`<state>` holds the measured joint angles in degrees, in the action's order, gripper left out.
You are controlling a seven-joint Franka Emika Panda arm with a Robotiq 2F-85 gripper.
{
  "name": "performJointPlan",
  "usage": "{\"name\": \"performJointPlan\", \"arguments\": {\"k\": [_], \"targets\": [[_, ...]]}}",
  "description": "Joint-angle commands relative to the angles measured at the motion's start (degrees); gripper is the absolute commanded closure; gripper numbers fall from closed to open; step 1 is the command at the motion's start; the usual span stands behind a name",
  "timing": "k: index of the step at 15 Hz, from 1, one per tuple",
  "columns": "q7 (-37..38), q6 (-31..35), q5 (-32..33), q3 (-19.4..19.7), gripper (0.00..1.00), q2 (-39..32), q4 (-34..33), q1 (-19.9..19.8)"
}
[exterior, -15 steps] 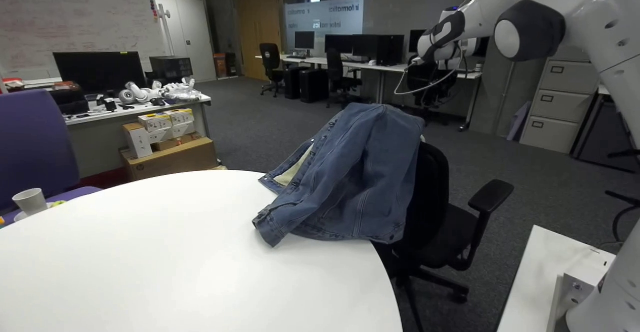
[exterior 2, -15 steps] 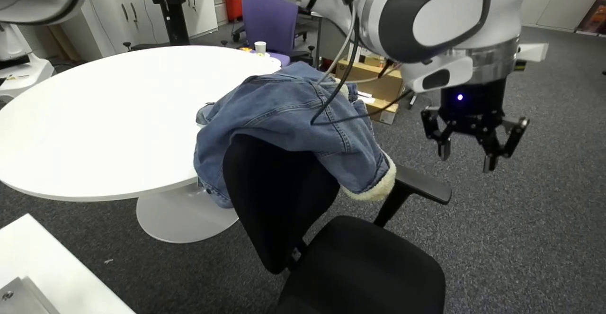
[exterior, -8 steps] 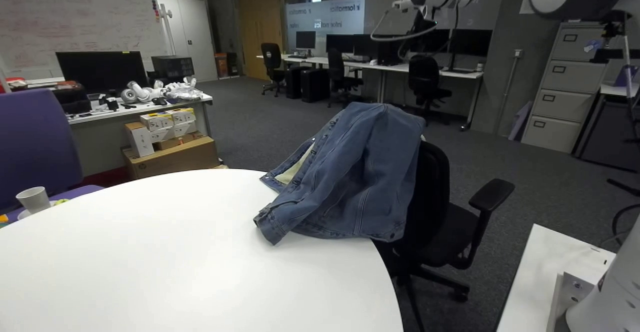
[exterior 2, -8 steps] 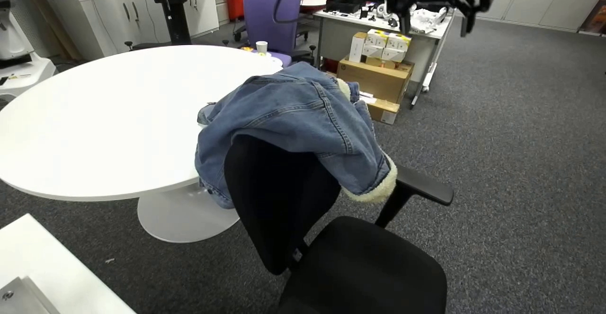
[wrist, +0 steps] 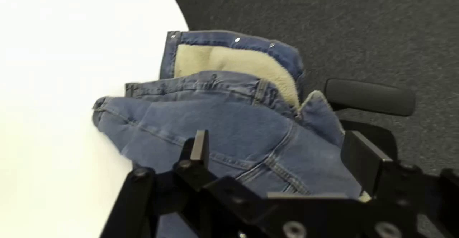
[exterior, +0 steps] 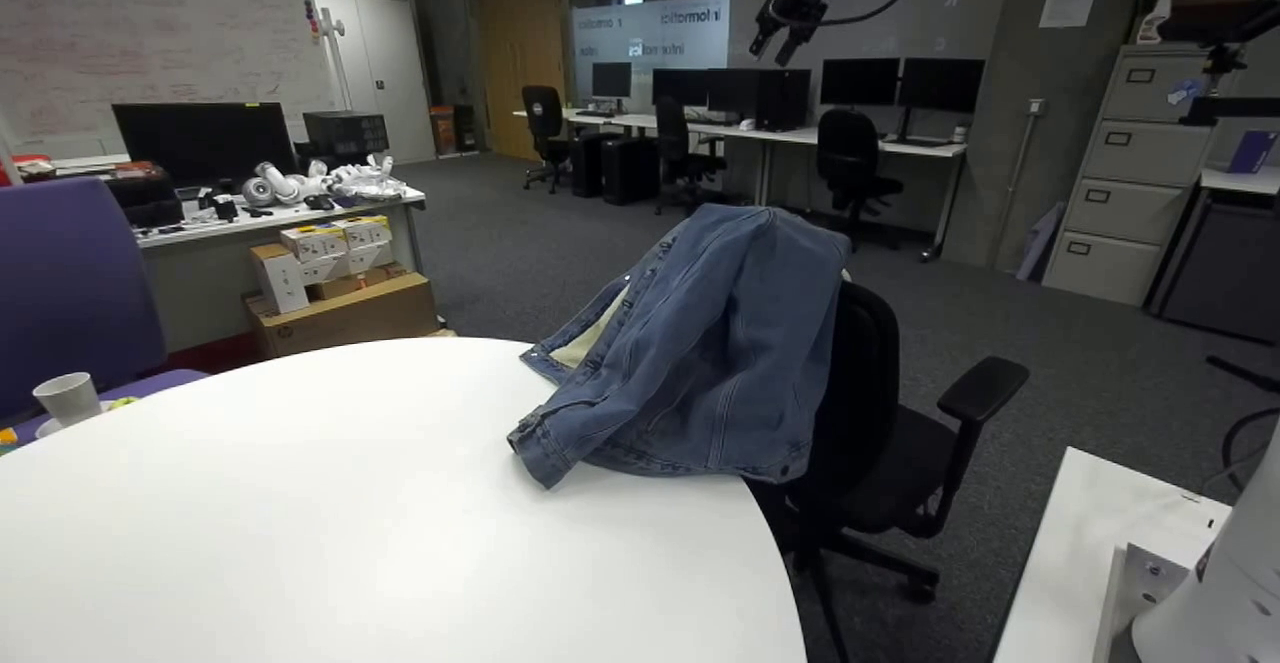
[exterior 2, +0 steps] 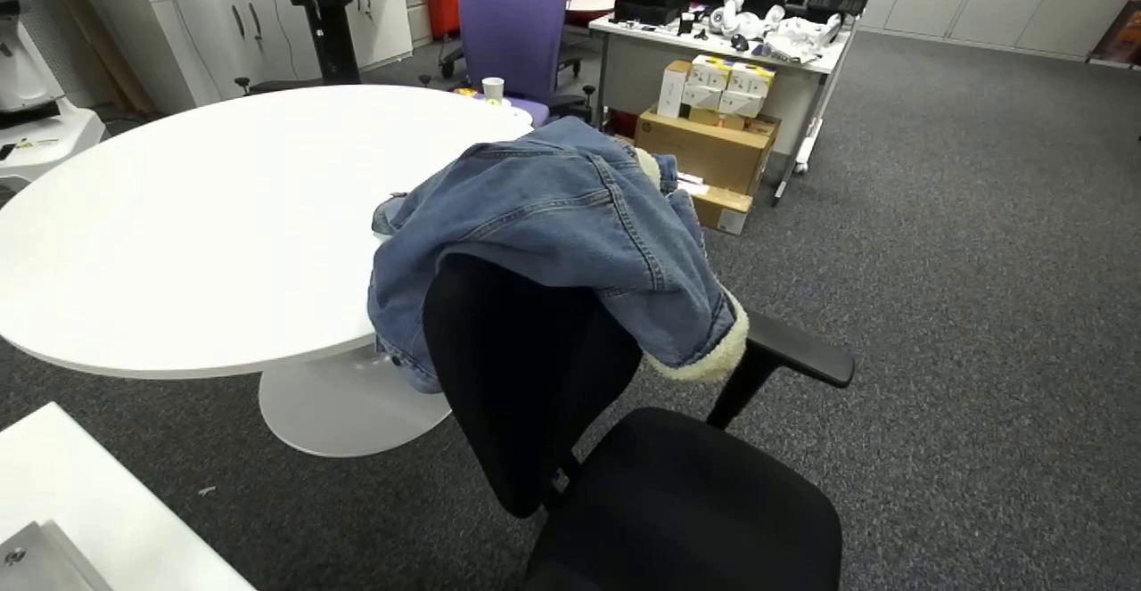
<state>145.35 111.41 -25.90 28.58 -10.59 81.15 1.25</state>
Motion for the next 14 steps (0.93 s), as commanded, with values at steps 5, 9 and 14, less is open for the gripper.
{"name": "performJointPlan", "arguments": {"k": [5, 9, 14], "targets": [[0.6, -5.1, 3.0, -9.6, 0.00, 1.7, 1.8, -6.5], [0.6, -5.1, 3.0, -9.9, 0.00, 1.5, 1.7, -7.3], [-11.2, -4.5, -2.1, -11.5, 0.00, 4.6, 4.8, -7.1]]}}
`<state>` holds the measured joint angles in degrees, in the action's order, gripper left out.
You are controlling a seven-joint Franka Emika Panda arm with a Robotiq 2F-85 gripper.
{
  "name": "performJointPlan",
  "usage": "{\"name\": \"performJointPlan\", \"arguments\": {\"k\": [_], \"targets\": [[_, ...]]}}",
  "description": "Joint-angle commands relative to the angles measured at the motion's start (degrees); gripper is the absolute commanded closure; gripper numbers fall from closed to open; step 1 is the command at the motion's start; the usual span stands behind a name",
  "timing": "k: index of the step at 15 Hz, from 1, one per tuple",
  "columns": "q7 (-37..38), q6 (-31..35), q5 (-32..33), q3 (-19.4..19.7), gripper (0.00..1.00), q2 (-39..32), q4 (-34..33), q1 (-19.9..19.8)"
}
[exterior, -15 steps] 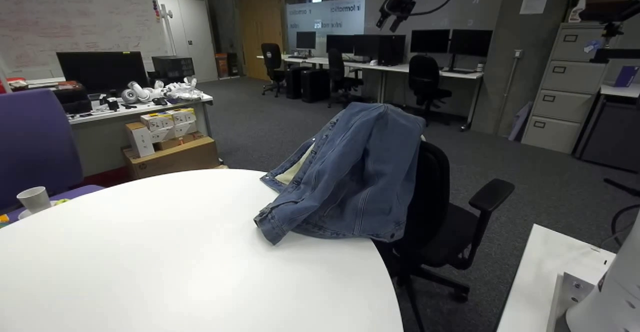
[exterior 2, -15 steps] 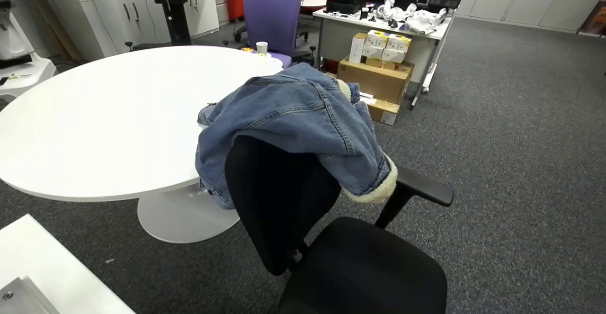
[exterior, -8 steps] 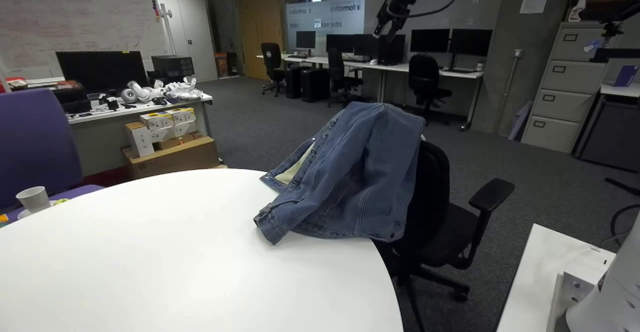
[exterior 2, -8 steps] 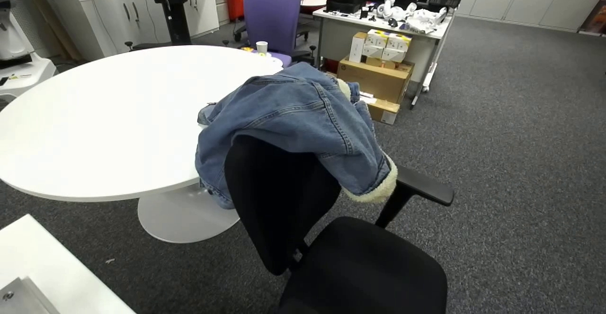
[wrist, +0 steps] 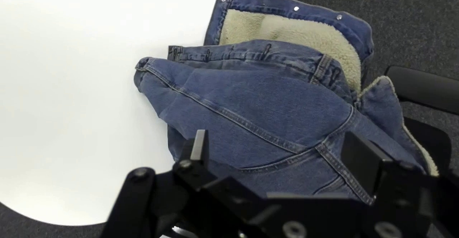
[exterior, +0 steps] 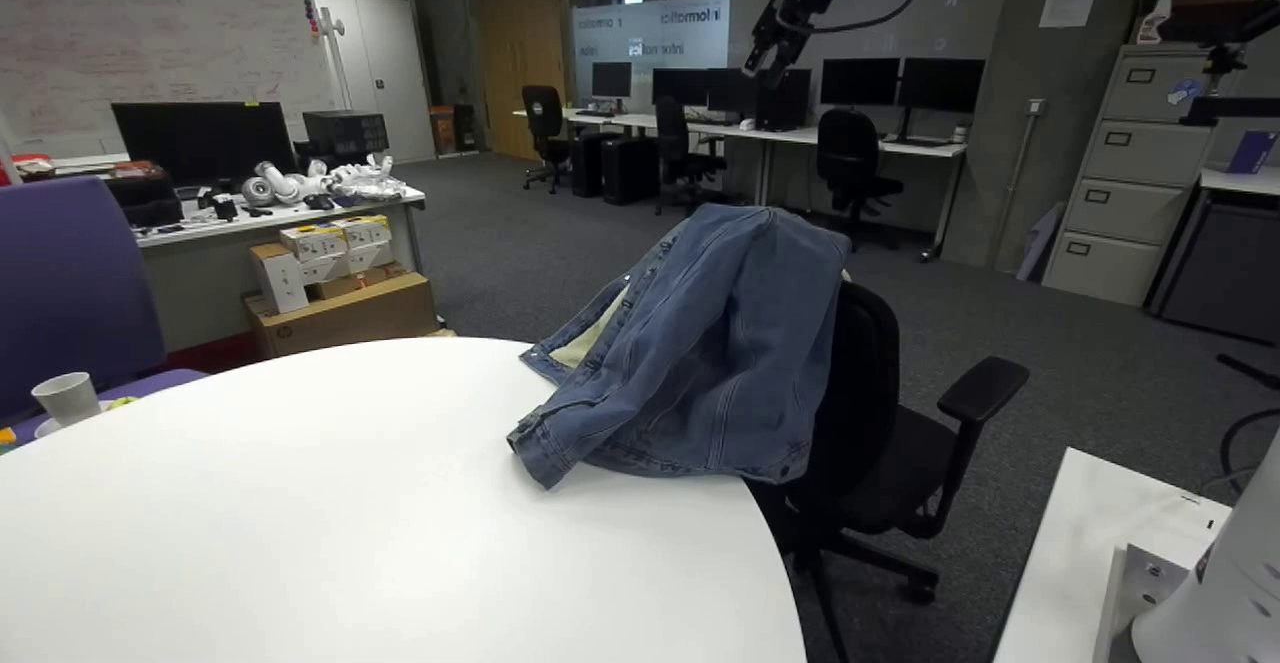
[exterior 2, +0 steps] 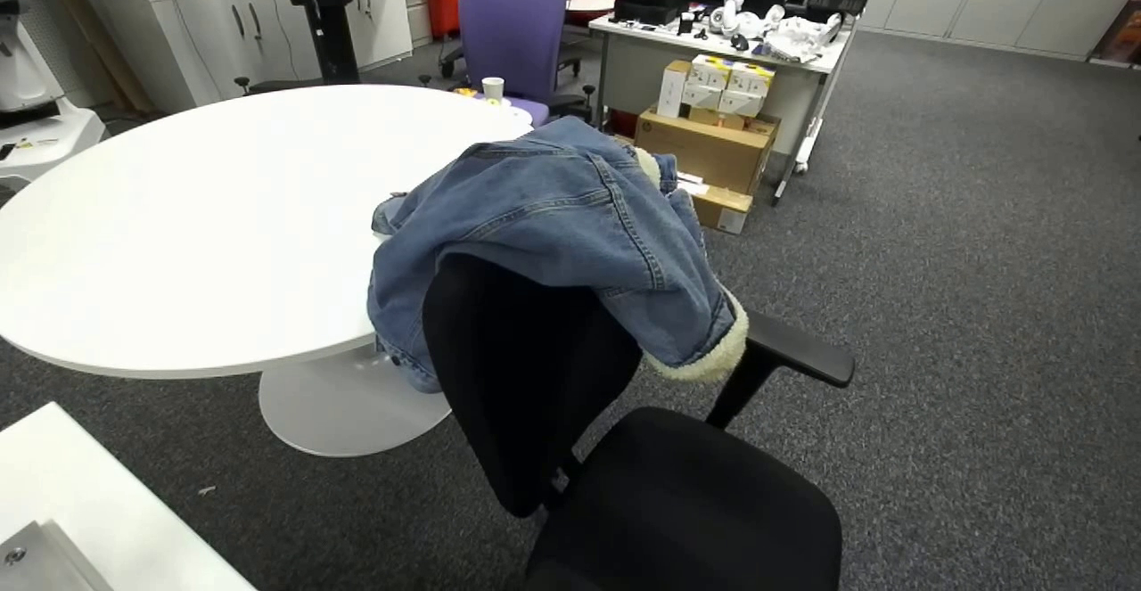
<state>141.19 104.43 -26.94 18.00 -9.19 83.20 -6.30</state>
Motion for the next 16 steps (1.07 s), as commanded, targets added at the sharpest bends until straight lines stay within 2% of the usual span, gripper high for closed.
{"name": "performJointPlan", "arguments": {"k": [1, 4, 5, 8, 16], "targets": [[-9.7, 2.9, -2.3, -1.6, 0.00, 3.3, 3.2, 0.3], [-14.6, 2.2, -5.9, -3.3, 0.00, 5.2, 6.0, 1.8], [-15.7, 1.9, -4.5, -6.1, 0.00, 5.9, 7.0, 0.4], [-17.3, 0.2, -2.5, -8.1, 0.00, 7.4, 10.8, 0.6], [-17.4, -4.8, 9.3, -10.7, 0.00, 9.7, 17.9, 1.0]]}}
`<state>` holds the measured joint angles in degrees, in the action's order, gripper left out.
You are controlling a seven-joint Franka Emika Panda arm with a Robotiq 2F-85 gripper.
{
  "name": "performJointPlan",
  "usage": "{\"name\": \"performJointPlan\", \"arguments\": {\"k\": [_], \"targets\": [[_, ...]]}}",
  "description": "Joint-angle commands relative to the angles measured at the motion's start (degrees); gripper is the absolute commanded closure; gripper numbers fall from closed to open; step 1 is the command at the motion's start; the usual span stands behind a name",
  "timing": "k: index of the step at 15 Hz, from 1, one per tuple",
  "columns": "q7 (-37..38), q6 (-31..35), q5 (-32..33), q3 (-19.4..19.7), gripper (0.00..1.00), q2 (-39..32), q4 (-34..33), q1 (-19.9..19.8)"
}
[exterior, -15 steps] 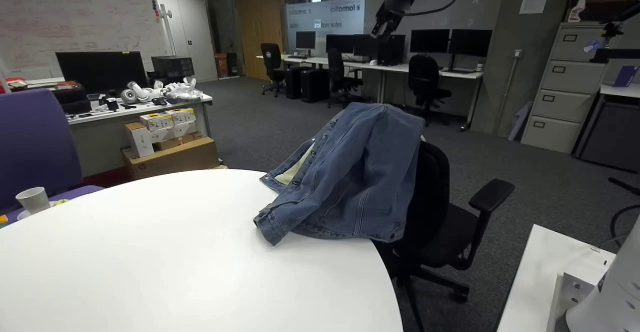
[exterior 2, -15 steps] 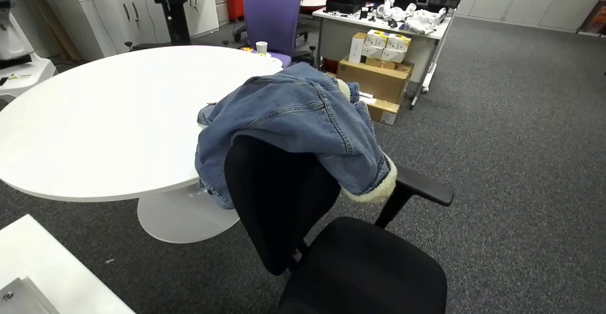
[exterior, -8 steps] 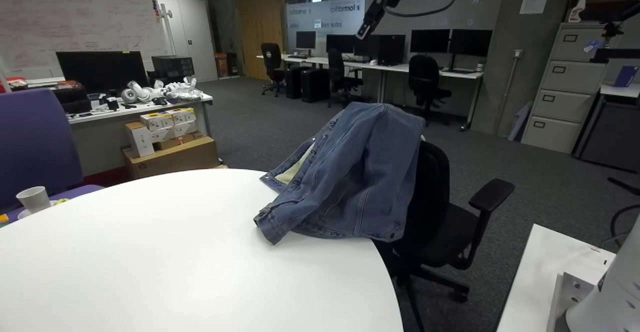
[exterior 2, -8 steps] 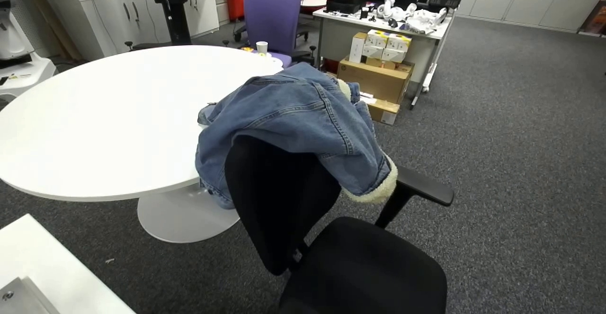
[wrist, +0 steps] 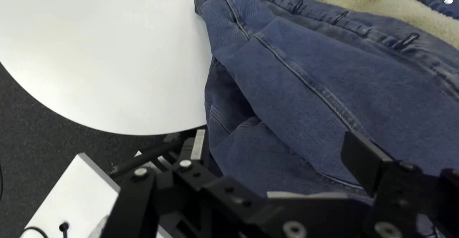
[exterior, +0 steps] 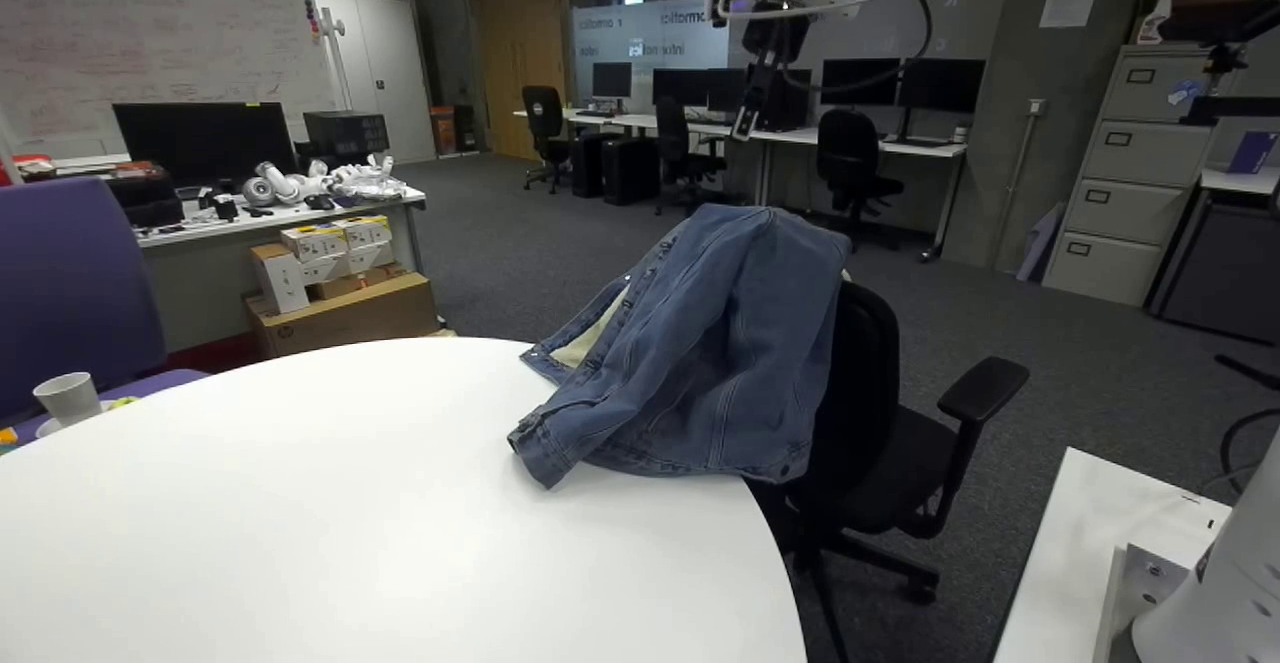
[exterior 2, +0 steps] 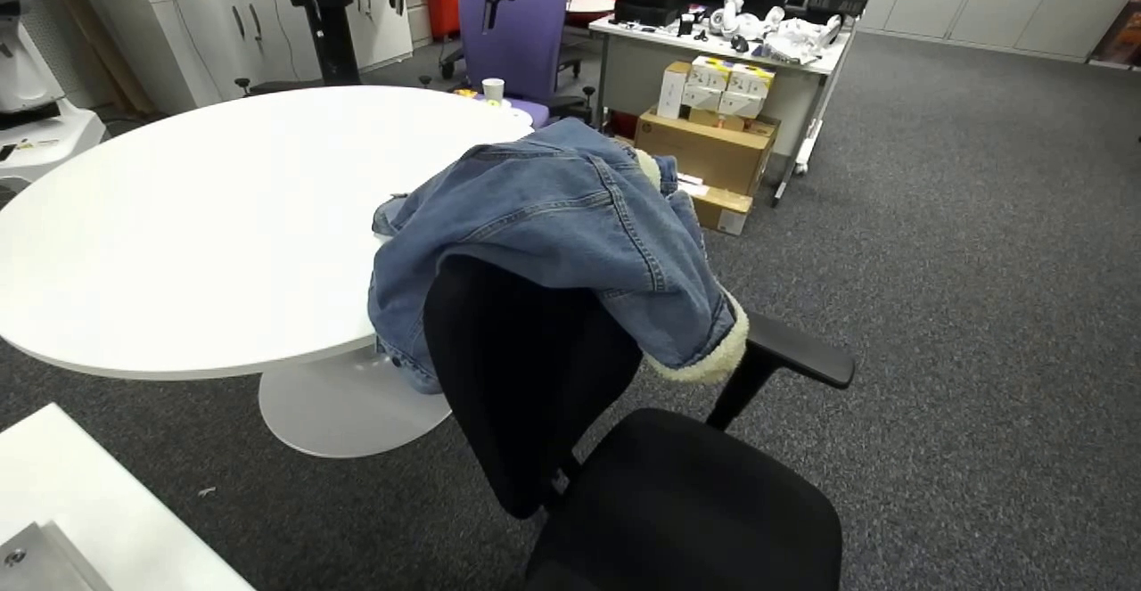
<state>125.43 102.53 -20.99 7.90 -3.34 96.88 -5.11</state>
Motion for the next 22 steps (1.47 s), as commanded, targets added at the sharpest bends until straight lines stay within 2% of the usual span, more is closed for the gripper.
{"name": "performJointPlan", "arguments": {"k": [1, 5, 6, 7, 14, 17, 22], "targets": [[-3.2, -4.6, 4.1, -0.7, 0.00, 5.1, 5.5, -0.3], [-7.8, -5.8, 5.7, 0.2, 0.00, 8.4, 9.3, -1.6], [-7.3, -7.1, 4.5, 0.7, 0.00, 8.3, 8.7, -2.1], [-5.5, -6.0, 5.1, -0.3, 0.00, 5.4, 6.2, -1.5], [-5.9, -6.3, 5.0, 0.3, 0.00, 6.4, 7.2, -2.2], [-7.9, -1.7, 10.0, -1.2, 0.00, 6.0, 12.3, -1.1], [-7.6, 7.0, 17.6, -4.5, 0.00, 0.8, 23.3, 1.8]]}}
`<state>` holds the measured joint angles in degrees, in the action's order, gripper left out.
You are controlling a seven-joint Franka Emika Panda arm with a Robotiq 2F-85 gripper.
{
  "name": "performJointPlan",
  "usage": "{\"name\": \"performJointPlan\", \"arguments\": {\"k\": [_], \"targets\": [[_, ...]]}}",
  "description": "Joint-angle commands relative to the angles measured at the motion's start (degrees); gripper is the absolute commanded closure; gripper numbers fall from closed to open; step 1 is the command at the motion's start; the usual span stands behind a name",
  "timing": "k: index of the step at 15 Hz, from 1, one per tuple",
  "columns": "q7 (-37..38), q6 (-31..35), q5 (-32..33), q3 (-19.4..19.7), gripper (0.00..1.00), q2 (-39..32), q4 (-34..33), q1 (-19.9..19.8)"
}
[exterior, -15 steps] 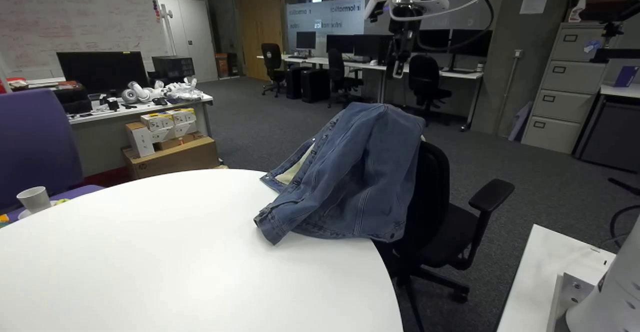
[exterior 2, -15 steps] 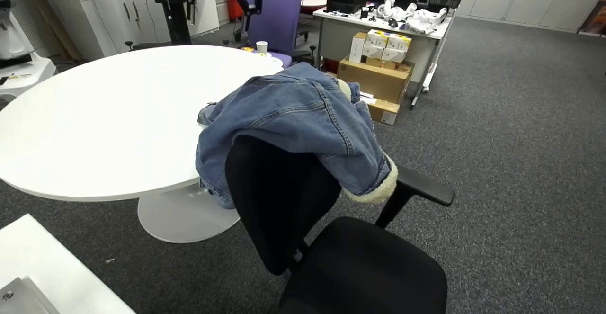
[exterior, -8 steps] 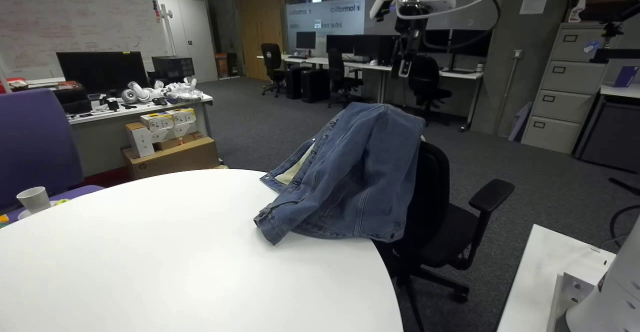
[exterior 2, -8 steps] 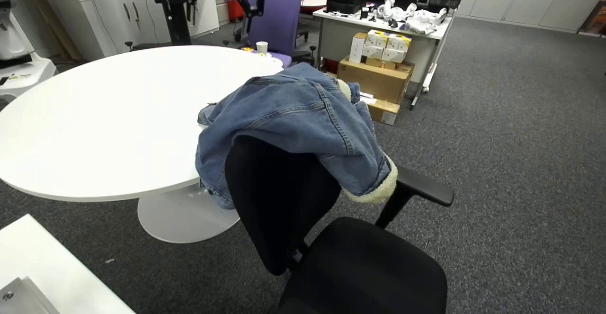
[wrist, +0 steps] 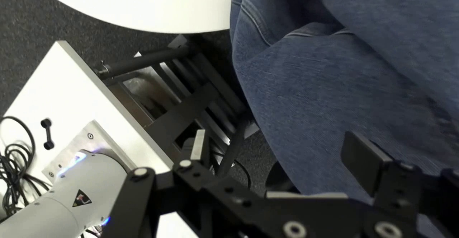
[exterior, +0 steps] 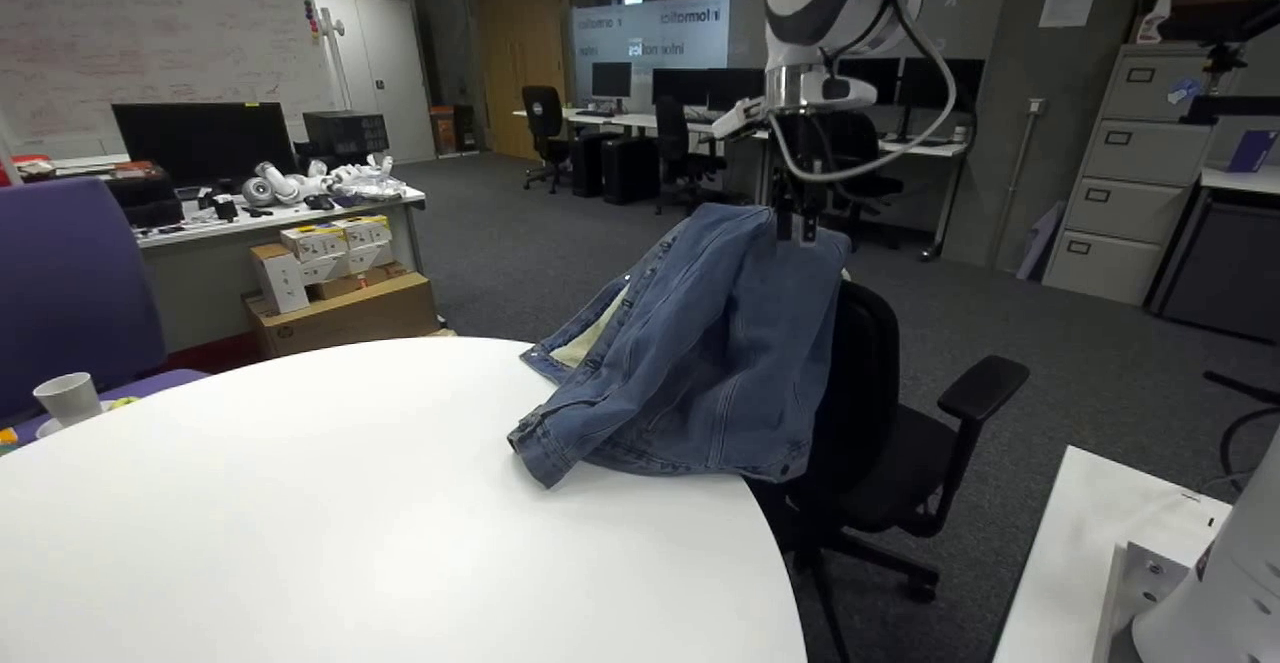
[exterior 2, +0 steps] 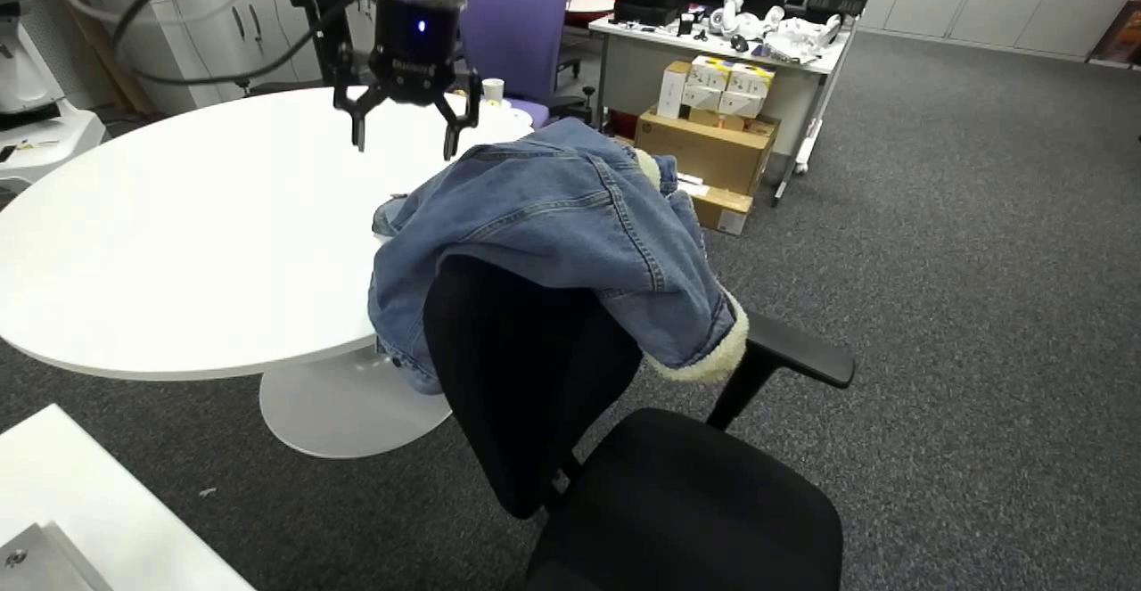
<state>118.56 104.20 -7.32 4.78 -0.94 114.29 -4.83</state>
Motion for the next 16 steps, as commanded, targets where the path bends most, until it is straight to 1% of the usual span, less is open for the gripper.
{"name": "performJointPlan", "arguments": {"k": [1, 4, 7, 10, 12, 14, 16], "targets": [[-0.7, 7.1, 5.4, -1.8, 0.00, -3.3, 7.3, 2.2], [-1.0, 11.1, 10.7, -2.5, 0.00, -6.3, 9.5, 4.3], [-2.3, 15.7, 13.8, -3.2, 0.00, -4.1, 11.3, 6.2], [-4.1, 21.2, 13.3, -4.3, 0.00, -1.1, 12.5, 7.4], [-7.3, 25.1, 11.6, -5.1, 0.00, 0.0, 12.8, 7.5], [-11.4, 28.4, 9.7, -5.7, 0.00, -0.4, 12.4, 7.3], [-15.7, 29.7, 8.9, -5.9, 0.00, -1.8, 11.5, 7.2]]}}
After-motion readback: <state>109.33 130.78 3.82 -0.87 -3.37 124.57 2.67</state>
